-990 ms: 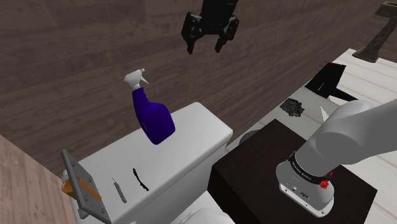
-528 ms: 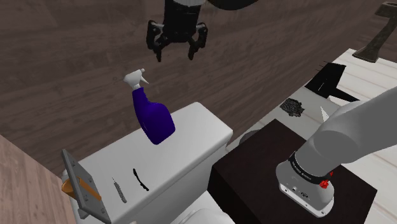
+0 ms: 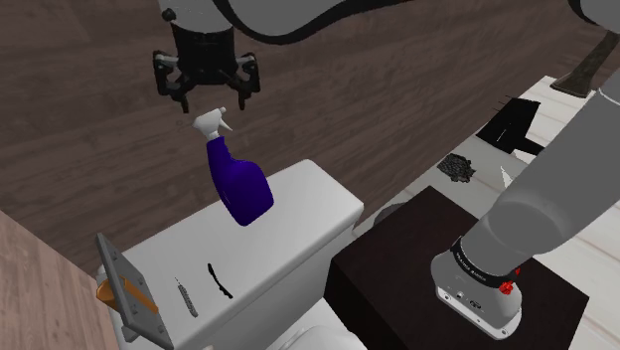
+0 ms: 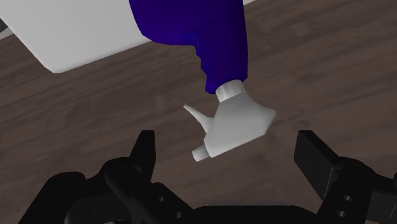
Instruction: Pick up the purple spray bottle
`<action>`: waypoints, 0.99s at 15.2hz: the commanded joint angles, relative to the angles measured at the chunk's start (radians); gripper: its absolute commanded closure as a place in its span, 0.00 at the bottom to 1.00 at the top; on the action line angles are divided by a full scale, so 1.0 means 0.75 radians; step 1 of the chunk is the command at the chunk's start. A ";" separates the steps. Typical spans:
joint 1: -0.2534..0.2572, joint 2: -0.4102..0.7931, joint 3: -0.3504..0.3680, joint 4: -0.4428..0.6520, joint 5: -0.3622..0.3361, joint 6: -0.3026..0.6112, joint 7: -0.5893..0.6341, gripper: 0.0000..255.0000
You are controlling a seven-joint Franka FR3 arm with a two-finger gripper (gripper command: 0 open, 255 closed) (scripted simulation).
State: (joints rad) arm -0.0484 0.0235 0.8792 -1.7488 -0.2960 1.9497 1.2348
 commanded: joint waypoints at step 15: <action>0.064 0.166 0.017 -0.002 -0.186 0.066 0.180 1.00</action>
State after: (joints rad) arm 0.0000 0.1476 0.8919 -1.7498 -0.4357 1.9990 1.3696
